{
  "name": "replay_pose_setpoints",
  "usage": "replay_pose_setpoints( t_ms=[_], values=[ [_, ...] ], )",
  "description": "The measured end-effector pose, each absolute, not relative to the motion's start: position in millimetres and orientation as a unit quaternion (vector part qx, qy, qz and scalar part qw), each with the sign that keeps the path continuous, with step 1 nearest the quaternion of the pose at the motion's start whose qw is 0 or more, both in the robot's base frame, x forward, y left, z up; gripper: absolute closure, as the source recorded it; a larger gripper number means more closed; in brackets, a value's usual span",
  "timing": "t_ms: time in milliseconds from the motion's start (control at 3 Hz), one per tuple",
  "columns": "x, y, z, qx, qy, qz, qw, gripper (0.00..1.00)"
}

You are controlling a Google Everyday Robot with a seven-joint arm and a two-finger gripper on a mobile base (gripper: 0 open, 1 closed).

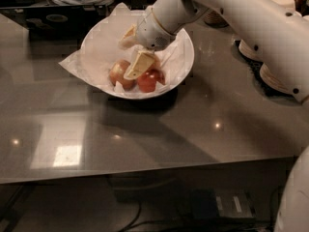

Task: Pick apple from white bowl

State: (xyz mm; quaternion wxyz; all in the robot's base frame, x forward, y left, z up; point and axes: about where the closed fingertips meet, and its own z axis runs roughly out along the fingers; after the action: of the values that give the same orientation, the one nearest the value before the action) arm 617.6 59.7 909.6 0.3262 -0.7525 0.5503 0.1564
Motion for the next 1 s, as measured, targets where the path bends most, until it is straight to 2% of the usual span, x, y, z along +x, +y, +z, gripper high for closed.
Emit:
replay_pose_setpoints(
  t_ms=[333, 1000],
  values=[
    [615.6, 64.2, 899.7, -0.754, 0.55, 0.163, 0.32, 0.33],
    [617.2, 72.5, 884.0, -0.754, 0.552, 0.173, 0.31, 0.35]
  ],
)
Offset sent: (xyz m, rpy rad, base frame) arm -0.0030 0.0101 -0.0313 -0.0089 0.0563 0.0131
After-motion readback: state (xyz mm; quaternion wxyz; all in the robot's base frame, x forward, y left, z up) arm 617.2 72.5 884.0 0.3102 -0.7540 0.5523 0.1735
